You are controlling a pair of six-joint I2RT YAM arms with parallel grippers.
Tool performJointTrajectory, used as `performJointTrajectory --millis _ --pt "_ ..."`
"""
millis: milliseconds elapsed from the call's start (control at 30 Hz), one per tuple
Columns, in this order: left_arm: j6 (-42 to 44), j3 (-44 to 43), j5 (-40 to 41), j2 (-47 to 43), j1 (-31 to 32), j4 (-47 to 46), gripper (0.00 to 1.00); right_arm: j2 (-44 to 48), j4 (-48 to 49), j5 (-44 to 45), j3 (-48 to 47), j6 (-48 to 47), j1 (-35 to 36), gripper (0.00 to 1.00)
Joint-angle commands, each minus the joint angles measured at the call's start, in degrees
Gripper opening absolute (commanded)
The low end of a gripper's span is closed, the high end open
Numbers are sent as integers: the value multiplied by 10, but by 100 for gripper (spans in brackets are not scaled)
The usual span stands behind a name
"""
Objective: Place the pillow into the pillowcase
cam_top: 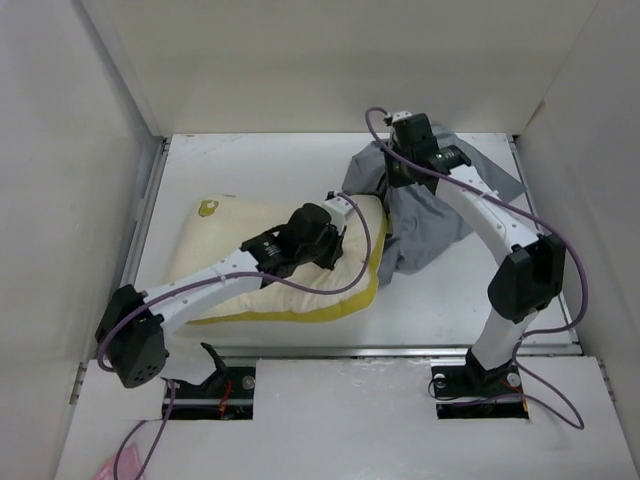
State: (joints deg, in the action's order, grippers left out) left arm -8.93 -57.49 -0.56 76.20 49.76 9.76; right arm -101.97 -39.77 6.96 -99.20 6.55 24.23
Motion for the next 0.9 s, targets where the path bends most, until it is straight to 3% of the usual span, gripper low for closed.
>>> performJointTrajectory --millis 0,233,400,667,867 --pt "-12 -65 40 52 -8 -76 0 65 27 -27 57 -36 43 0" --pt "-53 -222 161 181 -70 -47 0 167 38 -54 155 -32 81 0" --pt "-105 -307 346 234 -107 -20 0 185 33 -97 168 -20 81 0" --pt "-117 -372 373 337 -107 -50 0 173 46 -204 174 -31 86 2" --pt "-154 -433 435 409 -102 -12 0 172 25 -251 115 -43 81 2"
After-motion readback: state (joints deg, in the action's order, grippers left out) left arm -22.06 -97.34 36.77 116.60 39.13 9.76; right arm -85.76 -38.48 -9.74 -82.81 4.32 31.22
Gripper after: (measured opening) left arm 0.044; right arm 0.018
